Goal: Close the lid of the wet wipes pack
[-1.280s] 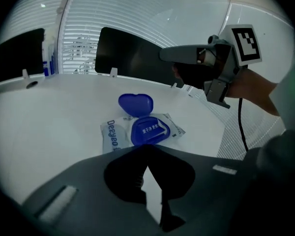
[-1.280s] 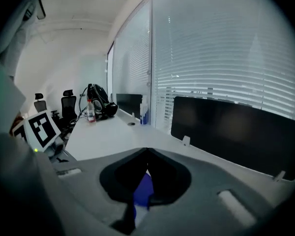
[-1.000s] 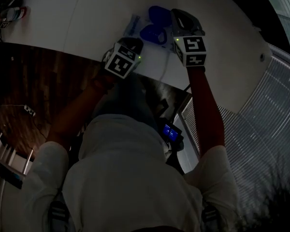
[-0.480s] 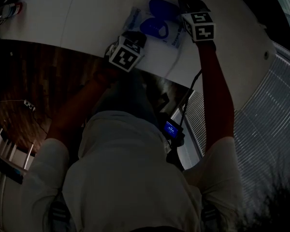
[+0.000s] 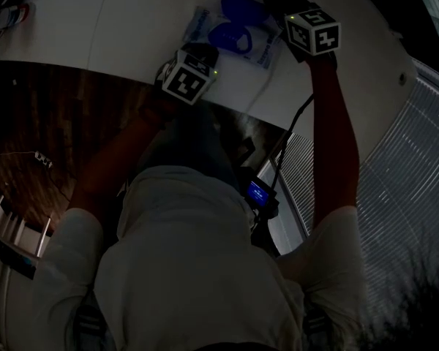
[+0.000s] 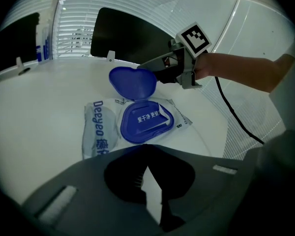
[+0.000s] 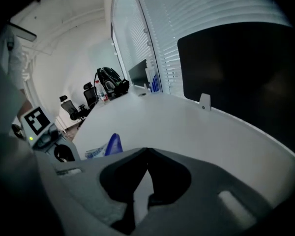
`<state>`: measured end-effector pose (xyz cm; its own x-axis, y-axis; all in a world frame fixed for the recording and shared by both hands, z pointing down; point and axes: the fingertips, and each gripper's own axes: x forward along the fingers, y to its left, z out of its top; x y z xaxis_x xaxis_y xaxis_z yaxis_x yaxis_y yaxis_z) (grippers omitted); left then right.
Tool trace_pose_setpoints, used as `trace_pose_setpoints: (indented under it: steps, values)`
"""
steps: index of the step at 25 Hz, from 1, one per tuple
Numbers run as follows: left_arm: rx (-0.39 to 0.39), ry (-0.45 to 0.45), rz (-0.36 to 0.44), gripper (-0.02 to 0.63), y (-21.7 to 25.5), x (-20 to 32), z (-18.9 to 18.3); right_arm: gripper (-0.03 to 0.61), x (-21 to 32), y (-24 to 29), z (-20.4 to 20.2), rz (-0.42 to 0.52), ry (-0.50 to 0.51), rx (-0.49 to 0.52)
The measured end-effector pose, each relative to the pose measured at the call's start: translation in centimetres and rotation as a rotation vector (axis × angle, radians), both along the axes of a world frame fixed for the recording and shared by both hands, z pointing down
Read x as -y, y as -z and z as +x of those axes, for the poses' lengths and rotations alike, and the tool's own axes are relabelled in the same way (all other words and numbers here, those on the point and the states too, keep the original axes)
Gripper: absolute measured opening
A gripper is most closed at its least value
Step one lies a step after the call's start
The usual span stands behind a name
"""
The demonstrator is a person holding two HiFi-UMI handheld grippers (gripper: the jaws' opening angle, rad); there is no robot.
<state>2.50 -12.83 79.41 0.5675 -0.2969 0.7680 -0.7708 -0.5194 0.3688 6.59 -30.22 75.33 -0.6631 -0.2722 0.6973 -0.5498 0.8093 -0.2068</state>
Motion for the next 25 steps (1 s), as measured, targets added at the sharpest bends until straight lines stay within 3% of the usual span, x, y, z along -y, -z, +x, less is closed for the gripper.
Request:
trace_pose_setpoints:
  steps: [4, 11, 18, 25]
  values:
    - [0.018, 0.004, -0.013, 0.002, -0.7, -0.4, -0.3, 0.000, -1.9, 1.5, -0.4, -0.053, 0.064, 0.068]
    - [0.009, 0.002, 0.005, 0.002, -0.6, 0.0, -0.1, 0.000, -6.7, 1.6, -2.4, -0.129, 0.219, 0.083]
    - [0.013, 0.009, -0.010, 0.002, -0.9, -0.3, -0.3, 0.000, -11.3, 0.3, -3.9, -0.125, 0.373, -0.003]
    - [0.003, 0.017, 0.005, 0.002, -0.5, 0.0, 0.1, 0.000, -14.4, -1.8, -3.9, -0.125, 0.452, -0.124]
